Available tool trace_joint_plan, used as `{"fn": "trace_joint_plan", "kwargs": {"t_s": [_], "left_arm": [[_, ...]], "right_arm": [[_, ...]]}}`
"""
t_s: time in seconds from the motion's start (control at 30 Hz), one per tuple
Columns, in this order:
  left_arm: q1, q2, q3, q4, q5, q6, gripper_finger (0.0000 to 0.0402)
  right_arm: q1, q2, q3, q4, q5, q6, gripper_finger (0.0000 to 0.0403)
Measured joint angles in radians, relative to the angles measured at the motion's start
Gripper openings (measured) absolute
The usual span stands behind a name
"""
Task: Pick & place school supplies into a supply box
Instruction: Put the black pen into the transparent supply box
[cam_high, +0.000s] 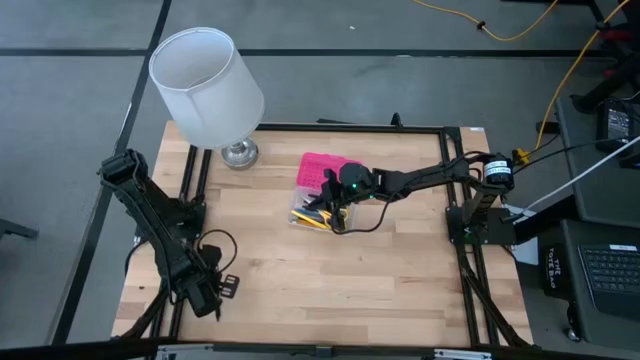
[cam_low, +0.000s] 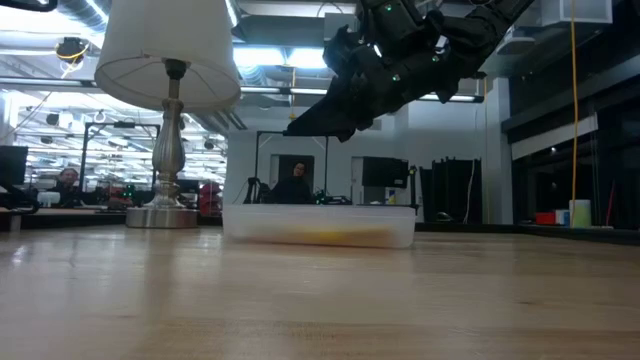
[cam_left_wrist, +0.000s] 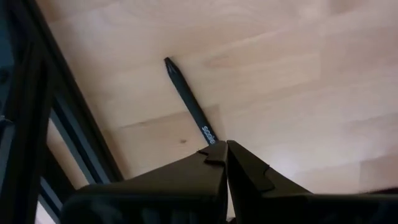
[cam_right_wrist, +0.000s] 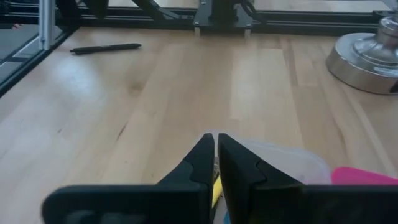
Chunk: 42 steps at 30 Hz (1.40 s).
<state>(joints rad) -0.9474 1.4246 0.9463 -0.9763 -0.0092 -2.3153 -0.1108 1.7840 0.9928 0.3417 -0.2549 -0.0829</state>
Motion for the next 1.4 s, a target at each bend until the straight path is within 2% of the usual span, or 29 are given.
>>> {"fn": "trace_joint_plan", "kwargs": {"t_s": [0.17, 0.3, 0.4, 0.5, 0.67, 0.87, 1.0, 1.27, 1.4], "left_arm": [[0.0, 0.0, 0.0, 0.006, -0.004, 0.114, 0.0004], [0.0, 0.0, 0.0, 0.008, -0.06, 0.201, 0.0004], [0.0, 0.0, 0.0, 0.002, -0.067, 0.125, 0.0007], [0.001, 0.0, 0.0, 0.008, -0.019, 0.073, 0.0022], [-0.001, 0.0, 0.0, 0.009, 0.027, 0.047, 0.0072], [-0.008, 0.0, 0.0, 0.016, -0.017, 0.006, 0.0121], [-0.016, 0.019, 0.0, 0.017, -0.086, -0.005, 0.0129], [-0.015, 0.125, 0.0, 0.058, -0.014, -0.032, 0.0129], [-0.015, 0.171, 0.0, 0.069, -0.019, -0.043, 0.0129]], "right_arm": [[0.0, 0.0, 0.0, 0.01, -0.002, 0.0, 0.0028], [0.0, 0.0, 0.0, 0.026, -0.002, 0.007, 0.0028], [0.0, 0.0, 0.0, 0.035, -0.002, 0.028, 0.0028], [0.0, 0.0, 0.0, 0.035, -0.003, 0.027, 0.0028], [0.0, 0.0, 0.0, 0.035, -0.007, 0.027, 0.0028], [0.0, 0.0, 0.0, 0.034, -0.01, 0.027, 0.0028], [0.0, 0.0, 0.0, 0.033, -0.011, 0.027, 0.0028], [0.0, 0.0, 0.0, 0.033, -0.012, 0.023, 0.0028], [0.0, 0.0, 0.0, 0.033, -0.012, 0.023, 0.0028]]}}
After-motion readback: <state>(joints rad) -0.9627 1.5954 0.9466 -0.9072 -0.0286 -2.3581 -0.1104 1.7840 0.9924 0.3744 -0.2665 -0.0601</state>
